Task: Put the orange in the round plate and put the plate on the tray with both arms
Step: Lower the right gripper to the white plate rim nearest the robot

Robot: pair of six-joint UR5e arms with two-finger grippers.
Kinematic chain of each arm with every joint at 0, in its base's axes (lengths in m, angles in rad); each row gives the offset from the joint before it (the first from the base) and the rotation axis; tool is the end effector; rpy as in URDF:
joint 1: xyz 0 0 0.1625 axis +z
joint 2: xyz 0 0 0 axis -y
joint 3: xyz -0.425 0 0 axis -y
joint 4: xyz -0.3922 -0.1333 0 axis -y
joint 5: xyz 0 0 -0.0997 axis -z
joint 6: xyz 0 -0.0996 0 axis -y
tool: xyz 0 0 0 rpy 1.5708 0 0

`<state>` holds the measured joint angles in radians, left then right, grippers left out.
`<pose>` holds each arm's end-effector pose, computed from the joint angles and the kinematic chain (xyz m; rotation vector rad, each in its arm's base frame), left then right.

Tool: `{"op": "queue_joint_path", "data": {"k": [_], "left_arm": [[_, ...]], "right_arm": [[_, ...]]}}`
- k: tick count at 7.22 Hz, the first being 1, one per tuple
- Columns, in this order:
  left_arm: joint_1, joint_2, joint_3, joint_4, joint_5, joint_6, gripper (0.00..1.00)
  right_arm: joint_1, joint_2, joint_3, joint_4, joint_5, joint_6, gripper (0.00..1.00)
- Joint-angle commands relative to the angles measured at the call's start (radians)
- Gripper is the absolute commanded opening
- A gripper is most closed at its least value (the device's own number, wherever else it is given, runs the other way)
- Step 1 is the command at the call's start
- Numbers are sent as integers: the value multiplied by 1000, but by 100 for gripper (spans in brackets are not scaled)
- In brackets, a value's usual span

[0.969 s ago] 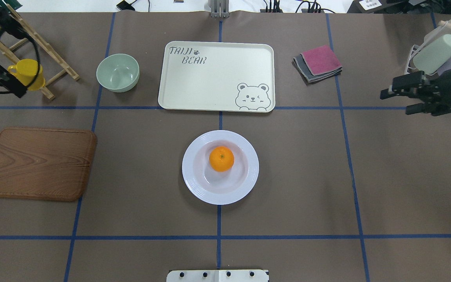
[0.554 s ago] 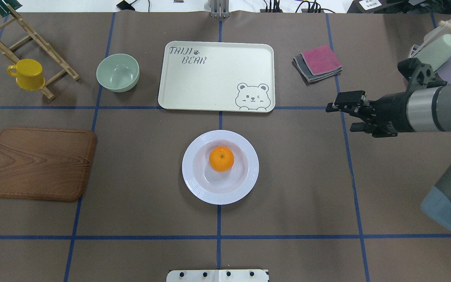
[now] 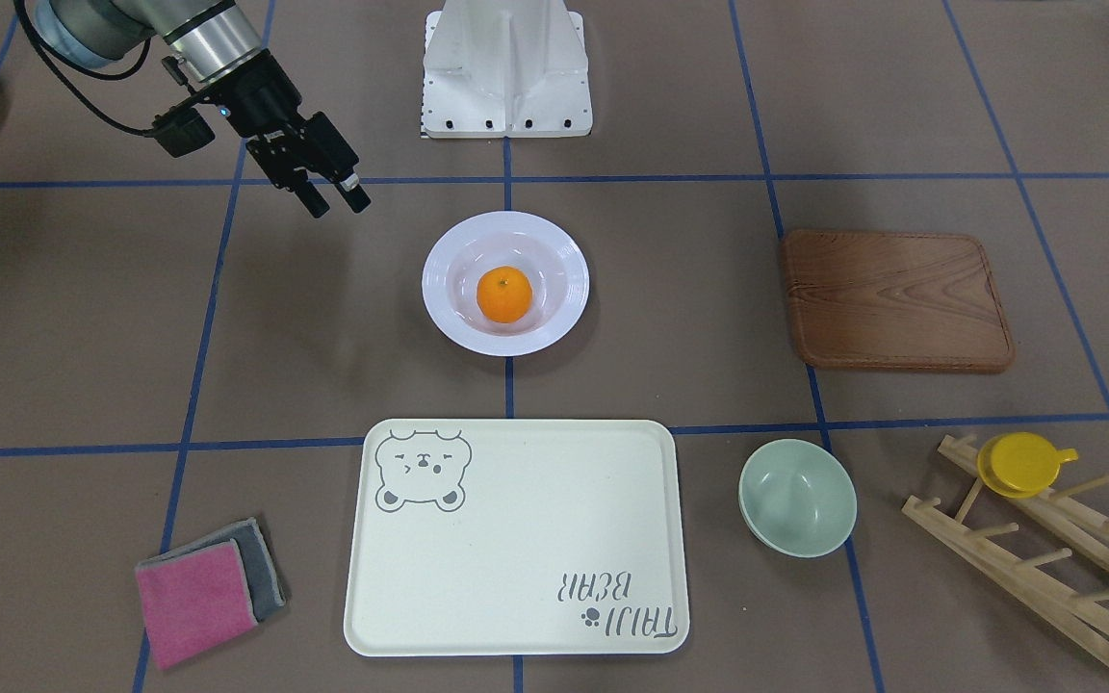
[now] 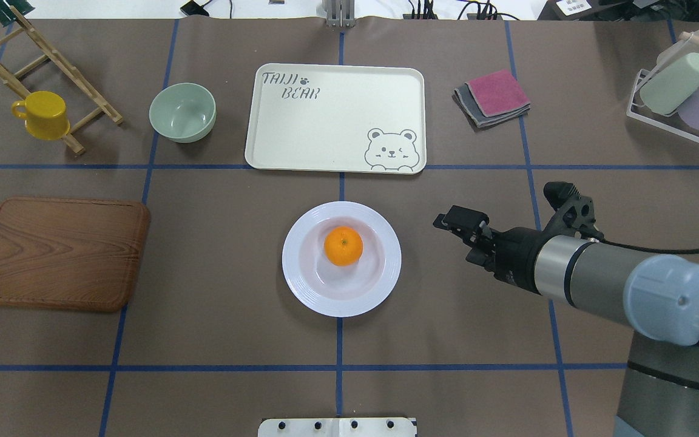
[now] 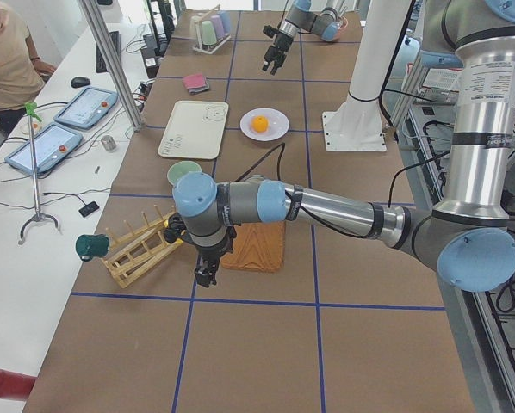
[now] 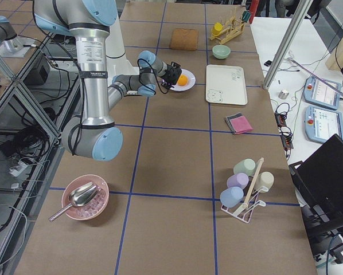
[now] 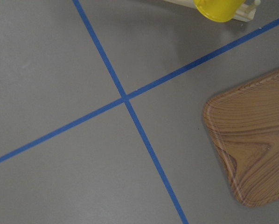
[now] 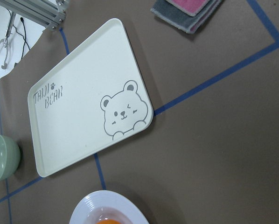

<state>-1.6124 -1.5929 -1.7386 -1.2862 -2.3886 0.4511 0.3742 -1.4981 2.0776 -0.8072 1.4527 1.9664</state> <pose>-0.0808 -0.4844 0.5906 0.1132 0.8187 0.3474 -0.3918 -0.3097 0.2968 0.0877 -1.3790 0.7265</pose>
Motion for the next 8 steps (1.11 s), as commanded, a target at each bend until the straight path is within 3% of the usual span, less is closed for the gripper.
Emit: {"op": "queue_joint_path", "data": {"k": [1,2,4,8], "left_arm": [[-18,31,-4,-4,-31,1,100],[-18,31,-1,-2,-31,1,100],[-18,48,-7,-5,-31,8,100],[-18,51,-6,-7,-31,11,100]], "right_arm": [[-122,5,-72,93,-157,71,100],[-164,9,-126,187,-193,83,99],[-172,100,-242,192,-206,138,86],[-175,202,-376,187,-227,190,70]]}}
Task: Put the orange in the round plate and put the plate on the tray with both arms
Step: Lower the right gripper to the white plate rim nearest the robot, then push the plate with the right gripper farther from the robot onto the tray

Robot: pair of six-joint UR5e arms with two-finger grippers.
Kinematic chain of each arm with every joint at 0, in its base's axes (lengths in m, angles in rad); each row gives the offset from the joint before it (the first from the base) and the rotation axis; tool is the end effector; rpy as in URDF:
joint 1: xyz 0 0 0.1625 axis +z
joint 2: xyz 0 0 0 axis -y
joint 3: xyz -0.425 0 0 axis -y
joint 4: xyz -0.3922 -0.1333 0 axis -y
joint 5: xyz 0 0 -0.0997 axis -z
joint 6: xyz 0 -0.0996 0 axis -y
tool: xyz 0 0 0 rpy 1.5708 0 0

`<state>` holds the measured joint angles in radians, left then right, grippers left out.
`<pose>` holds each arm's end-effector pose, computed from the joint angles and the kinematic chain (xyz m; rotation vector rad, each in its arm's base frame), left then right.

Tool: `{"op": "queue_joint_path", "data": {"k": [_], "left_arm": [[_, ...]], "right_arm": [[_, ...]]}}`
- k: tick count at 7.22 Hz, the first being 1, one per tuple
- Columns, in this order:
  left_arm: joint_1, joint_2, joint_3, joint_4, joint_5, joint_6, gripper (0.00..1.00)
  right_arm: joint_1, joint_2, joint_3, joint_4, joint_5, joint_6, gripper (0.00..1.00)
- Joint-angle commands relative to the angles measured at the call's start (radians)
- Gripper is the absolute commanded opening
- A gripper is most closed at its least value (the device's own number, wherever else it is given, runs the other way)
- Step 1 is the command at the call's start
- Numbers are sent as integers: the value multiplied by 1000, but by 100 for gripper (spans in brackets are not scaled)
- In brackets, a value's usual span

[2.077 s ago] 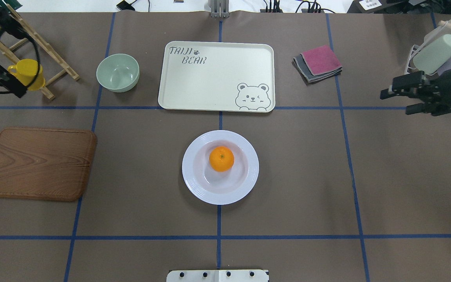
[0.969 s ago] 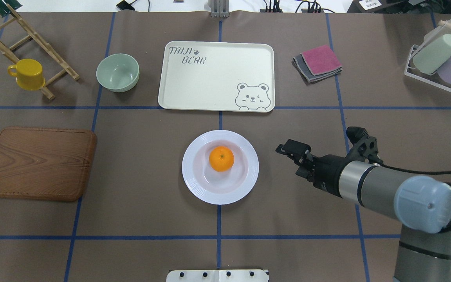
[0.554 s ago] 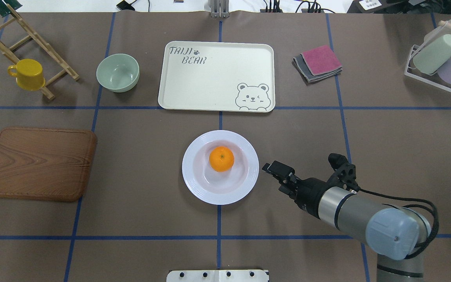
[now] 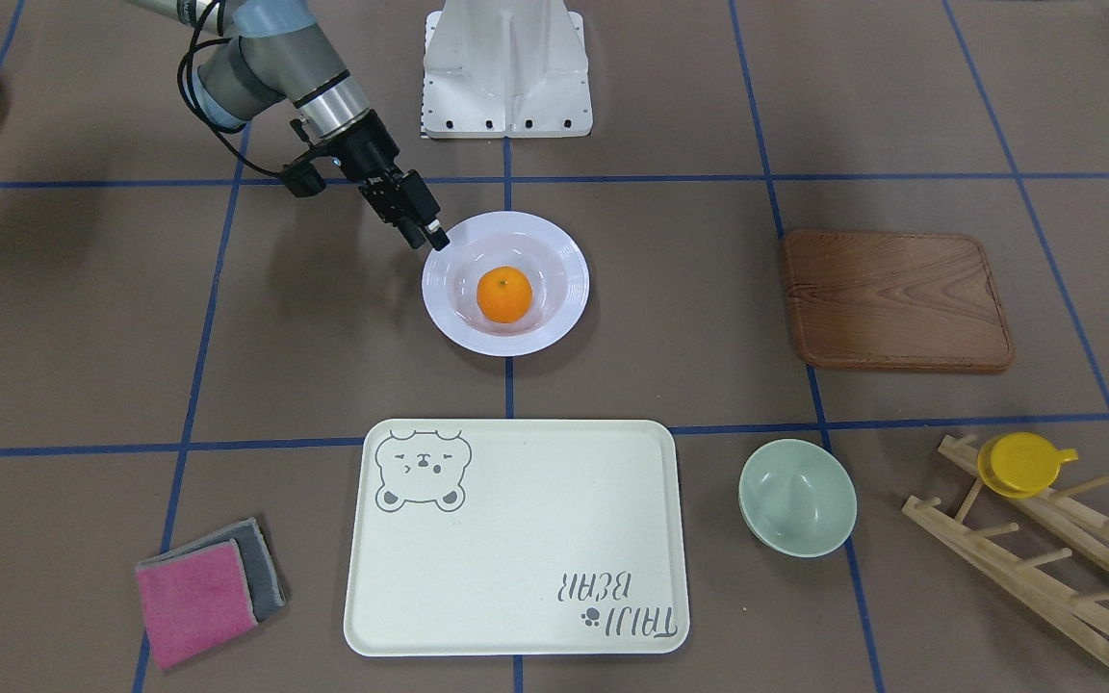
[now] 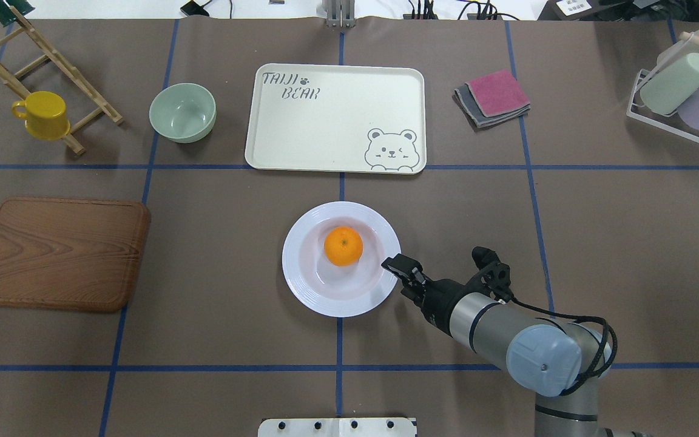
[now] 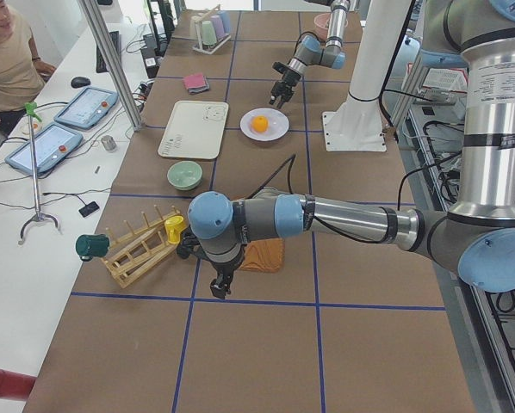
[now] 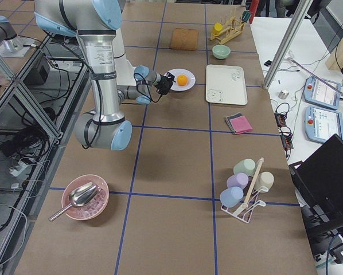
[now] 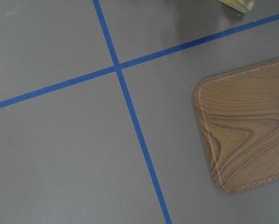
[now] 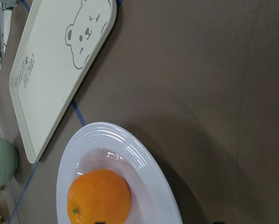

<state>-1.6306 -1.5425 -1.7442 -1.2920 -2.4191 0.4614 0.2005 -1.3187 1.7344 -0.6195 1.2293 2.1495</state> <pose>-0.0863 -0.4618 0.6092 0.0973 0.8546 0.3200 -0.5321 -0.2782 0.3370 0.0280 -1.4357 0.8792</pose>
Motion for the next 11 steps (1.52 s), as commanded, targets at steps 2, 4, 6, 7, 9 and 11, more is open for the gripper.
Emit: {"op": "queue_joint_path", "data": {"k": [2,4,6,7,9,11], "left_arm": [[0,1,0,-1,0,2,100],[0,1,2,-1,0,2,100],[0,1,0,-1,0,2,100],[0,1,-1,-1,-1,2,100],[0,-1,-1,-1,-2,0,100],[0,-1,-1,-1,-2,0,100]], "right_arm": [[-1,54,-53,0,-4,26,49],[-1,78,-70,-2,-4,27,3],[2,79,-67,6,-11,27,0],[10,79,-49,17,-57,27,0],[22,76,-41,220,-167,26,0],[56,82,-36,254,-224,27,0]]}}
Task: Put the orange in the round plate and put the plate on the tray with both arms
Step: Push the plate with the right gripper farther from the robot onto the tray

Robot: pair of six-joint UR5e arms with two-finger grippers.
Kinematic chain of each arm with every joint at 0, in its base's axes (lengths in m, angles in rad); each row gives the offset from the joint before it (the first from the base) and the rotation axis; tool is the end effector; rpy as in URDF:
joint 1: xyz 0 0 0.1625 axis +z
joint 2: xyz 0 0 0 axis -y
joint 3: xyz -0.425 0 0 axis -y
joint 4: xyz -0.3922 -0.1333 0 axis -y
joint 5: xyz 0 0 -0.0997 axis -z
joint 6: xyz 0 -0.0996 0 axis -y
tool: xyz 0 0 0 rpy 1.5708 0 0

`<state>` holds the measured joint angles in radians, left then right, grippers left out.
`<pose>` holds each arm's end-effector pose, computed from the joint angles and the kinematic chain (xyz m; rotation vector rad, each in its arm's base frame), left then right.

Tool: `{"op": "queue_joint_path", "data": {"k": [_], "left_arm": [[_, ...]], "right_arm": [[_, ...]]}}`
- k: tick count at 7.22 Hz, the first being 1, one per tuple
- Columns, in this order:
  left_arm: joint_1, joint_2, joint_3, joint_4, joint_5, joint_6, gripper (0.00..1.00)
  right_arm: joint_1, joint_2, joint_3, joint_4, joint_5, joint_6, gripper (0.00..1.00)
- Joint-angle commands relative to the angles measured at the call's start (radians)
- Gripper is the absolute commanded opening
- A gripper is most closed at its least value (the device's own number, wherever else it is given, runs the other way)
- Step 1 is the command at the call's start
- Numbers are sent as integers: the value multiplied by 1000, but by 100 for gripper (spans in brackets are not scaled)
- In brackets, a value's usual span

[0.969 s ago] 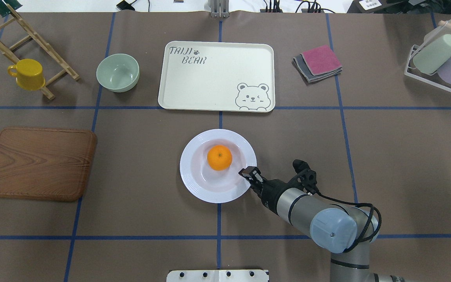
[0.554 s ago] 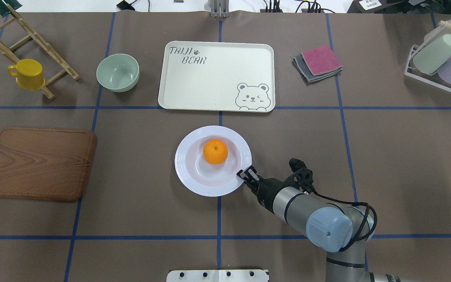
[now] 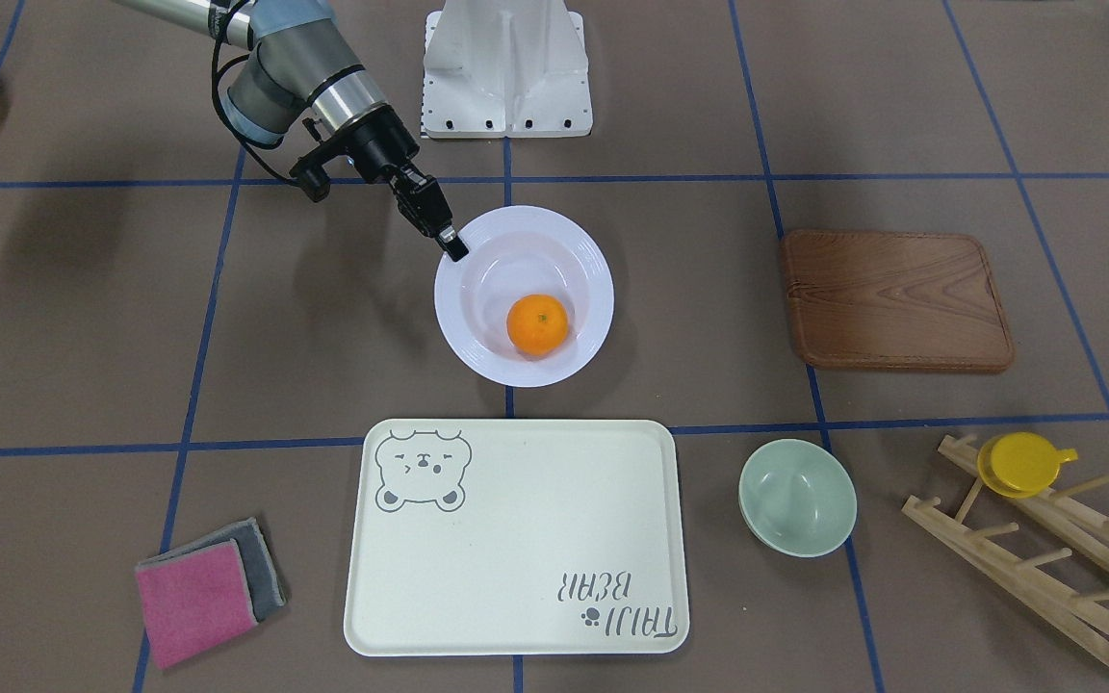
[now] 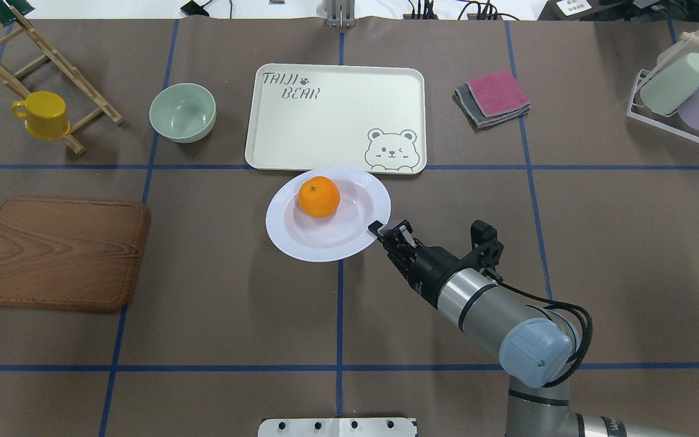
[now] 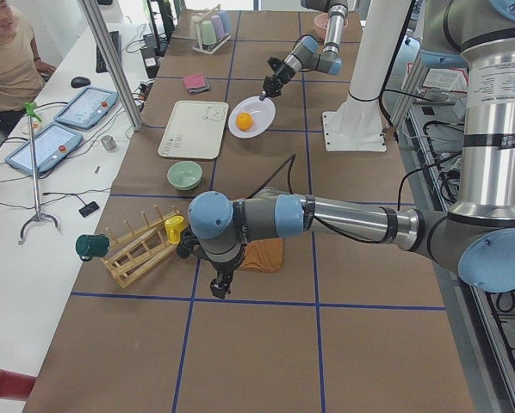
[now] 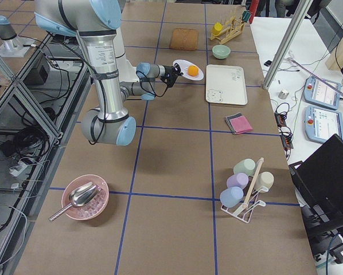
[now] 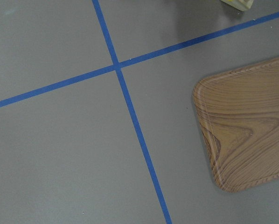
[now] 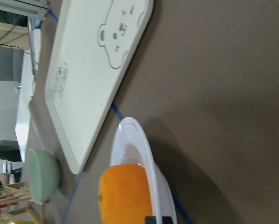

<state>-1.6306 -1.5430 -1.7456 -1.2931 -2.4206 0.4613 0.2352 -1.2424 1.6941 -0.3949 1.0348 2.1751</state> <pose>-0.0863 -0.4621 0.6081 0.1005 0.8554 0.3210 -0.5112 -0.3119 0.2892 0.1199 -1.7273 1.0656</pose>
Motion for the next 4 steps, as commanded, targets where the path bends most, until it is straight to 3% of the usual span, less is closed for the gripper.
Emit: {"op": "queue_joint_path", "data": {"k": [1,3,4], "left_arm": [[0,0,-3,0,0,0,100],[2,0,-3,0,0,-1,100],[2,-2,-5,0,0,-6,100]], "right_arm": [[36,32,7,28,-51,2,0],[96,81,-65,19,-85,56,0],[137,151,-180,16,-85,101,0]]}}
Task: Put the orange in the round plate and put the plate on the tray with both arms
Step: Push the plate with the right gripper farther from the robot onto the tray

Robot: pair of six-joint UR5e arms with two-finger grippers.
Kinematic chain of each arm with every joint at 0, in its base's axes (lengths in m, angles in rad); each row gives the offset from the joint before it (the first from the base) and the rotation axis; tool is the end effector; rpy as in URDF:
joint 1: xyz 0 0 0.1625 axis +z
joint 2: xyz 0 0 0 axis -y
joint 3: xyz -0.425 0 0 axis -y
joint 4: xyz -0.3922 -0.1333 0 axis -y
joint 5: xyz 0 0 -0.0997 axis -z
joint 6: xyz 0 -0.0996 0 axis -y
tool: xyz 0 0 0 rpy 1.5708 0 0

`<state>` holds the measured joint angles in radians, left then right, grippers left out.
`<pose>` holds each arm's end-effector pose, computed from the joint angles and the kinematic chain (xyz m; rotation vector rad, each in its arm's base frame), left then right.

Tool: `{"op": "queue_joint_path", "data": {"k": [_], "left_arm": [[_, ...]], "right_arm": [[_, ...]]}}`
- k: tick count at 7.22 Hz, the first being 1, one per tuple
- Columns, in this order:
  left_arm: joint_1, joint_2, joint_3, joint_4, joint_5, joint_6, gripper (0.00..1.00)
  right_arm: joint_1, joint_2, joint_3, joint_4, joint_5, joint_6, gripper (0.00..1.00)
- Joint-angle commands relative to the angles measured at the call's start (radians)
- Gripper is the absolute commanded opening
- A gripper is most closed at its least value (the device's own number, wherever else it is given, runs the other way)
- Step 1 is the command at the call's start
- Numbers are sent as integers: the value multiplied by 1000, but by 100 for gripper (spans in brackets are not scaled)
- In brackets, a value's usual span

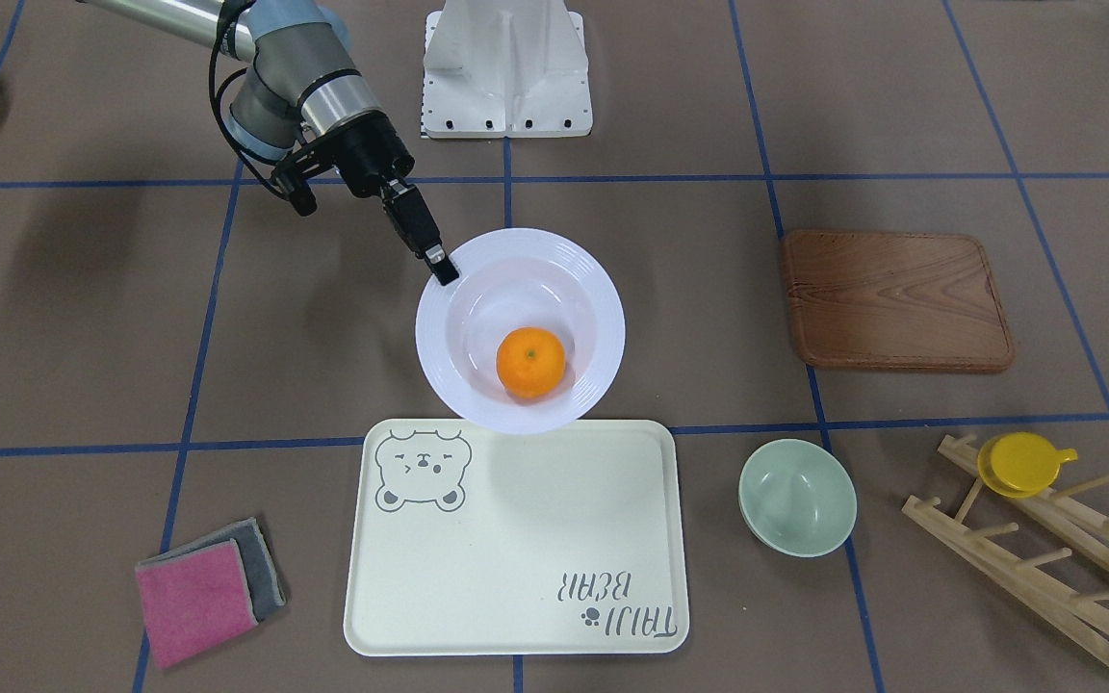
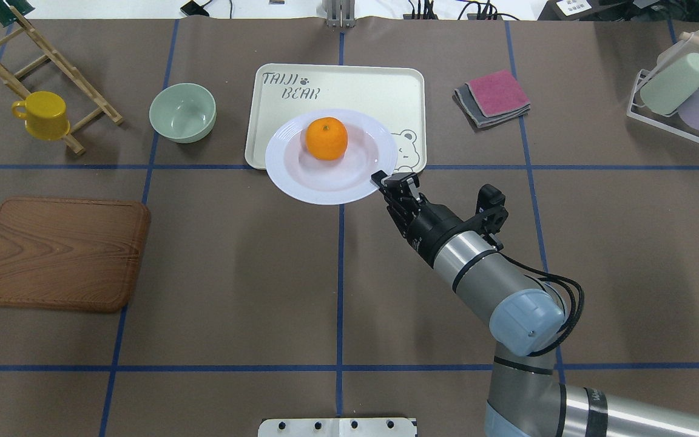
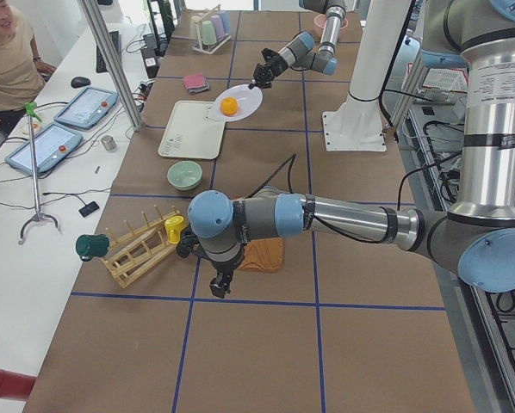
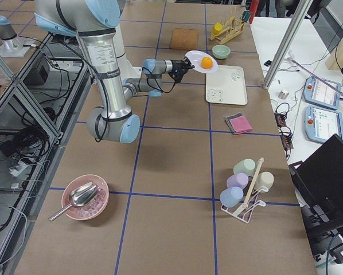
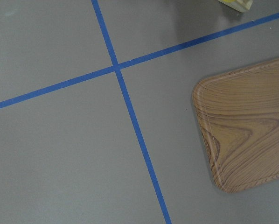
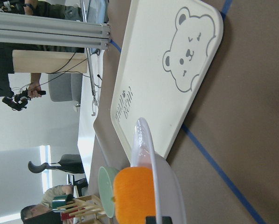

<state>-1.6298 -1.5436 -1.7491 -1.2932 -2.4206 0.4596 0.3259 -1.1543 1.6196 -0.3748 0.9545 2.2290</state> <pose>-0.0859 -0.4625 0.6061 0.1033 0.8546 0.3220 -0.5020 -0.3711 0.2686 0.2101 -1.7908 1.2328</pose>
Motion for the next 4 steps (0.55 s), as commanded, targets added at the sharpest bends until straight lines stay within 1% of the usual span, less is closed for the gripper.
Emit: {"op": "queue_joint_path", "data": {"k": [1,3,4], "left_arm": [[1,-1,-1,0,0,-6,100],[2,-3,-3,0,-2,-6,100],[2,-3,-3,-5,-2,-7,100]], "right_arm": [[79,173,-270,-18,-5,49,0],[143,316,-468,-100,-2,156,0],[160,350,-540,-102,0,161,0]]}}
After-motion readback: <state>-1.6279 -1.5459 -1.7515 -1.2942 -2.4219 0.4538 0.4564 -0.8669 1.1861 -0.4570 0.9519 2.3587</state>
